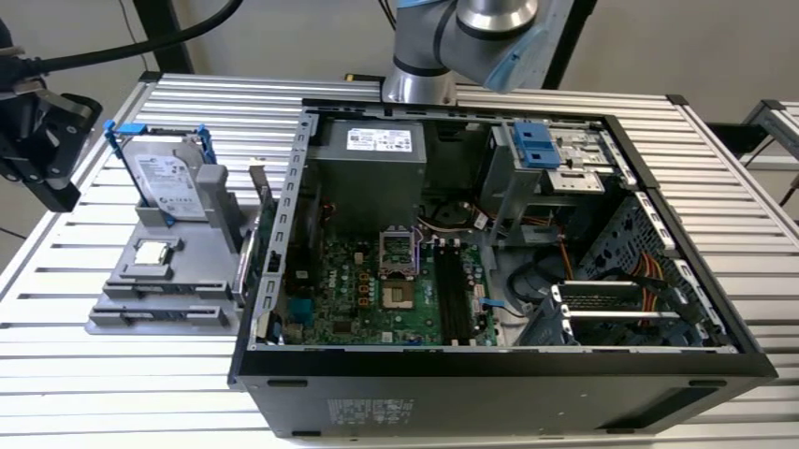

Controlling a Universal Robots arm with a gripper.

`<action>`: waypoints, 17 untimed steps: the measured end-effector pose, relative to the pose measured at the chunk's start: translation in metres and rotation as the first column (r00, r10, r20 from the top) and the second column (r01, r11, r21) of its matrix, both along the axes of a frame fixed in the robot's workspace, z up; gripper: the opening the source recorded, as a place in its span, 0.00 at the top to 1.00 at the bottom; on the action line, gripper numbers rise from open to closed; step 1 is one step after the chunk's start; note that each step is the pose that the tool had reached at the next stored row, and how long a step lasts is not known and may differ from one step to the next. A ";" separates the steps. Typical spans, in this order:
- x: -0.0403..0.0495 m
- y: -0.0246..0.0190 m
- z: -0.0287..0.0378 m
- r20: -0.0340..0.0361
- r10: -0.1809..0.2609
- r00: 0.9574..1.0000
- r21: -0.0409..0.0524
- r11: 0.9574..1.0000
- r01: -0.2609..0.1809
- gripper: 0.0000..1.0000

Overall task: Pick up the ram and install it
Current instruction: 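Pick up the ram and move it above insertion slot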

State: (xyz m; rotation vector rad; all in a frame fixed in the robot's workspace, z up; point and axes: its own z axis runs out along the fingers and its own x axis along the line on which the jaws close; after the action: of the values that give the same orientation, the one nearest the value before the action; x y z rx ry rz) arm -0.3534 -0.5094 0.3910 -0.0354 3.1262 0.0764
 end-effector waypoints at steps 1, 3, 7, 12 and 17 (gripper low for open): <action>0.0001 0.0000 0.0001 0.000 0.003 1.000 0.000 1.000 -0.003 1.00; 0.0001 0.0000 0.0001 0.000 0.010 1.000 0.000 1.000 -0.010 1.00; 0.0000 0.0000 0.0000 0.000 0.024 1.000 0.000 1.000 -0.024 1.00; 0.0000 0.0000 0.0000 0.000 0.042 0.999 0.000 0.999 -0.042 1.00; 0.0000 0.0000 0.0000 0.000 0.061 0.998 0.000 0.998 -0.061 1.00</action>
State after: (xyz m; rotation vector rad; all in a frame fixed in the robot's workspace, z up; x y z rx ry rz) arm -0.3534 -0.5094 0.3911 -0.1306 3.1252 0.0769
